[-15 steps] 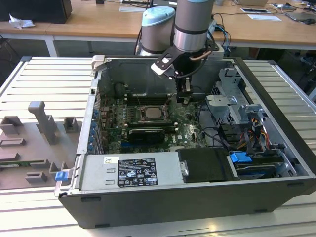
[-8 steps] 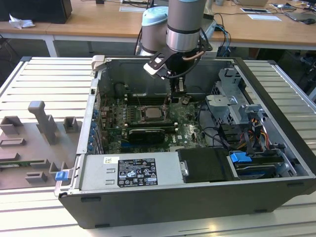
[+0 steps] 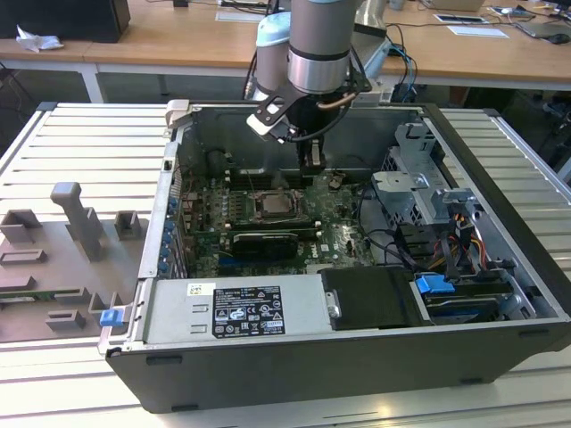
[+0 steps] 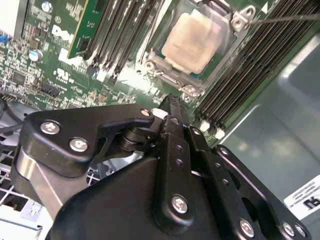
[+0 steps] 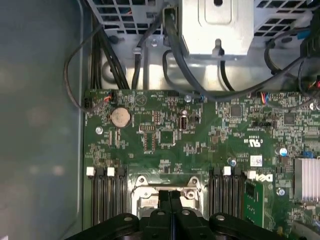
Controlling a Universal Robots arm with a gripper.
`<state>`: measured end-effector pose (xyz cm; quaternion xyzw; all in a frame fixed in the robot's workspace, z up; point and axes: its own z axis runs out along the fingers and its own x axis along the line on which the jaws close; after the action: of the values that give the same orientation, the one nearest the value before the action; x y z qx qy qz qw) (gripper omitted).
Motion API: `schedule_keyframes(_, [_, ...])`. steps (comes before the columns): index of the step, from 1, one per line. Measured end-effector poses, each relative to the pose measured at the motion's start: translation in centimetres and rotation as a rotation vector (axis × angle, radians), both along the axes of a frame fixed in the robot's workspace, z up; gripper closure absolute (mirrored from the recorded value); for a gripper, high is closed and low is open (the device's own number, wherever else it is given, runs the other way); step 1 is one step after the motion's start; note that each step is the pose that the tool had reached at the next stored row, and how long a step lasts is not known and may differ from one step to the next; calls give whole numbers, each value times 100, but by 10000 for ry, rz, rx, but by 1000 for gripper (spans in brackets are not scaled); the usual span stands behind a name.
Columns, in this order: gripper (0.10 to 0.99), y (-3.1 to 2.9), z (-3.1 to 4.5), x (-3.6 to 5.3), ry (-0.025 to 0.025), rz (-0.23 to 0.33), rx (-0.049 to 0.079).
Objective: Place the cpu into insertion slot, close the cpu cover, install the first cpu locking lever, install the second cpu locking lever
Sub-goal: 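Close the cpu cover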
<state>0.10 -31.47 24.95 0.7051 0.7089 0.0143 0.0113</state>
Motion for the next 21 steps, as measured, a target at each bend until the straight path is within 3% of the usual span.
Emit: schedule_keyframes(21, [980, 0, -69, -291, 1, 0, -1])
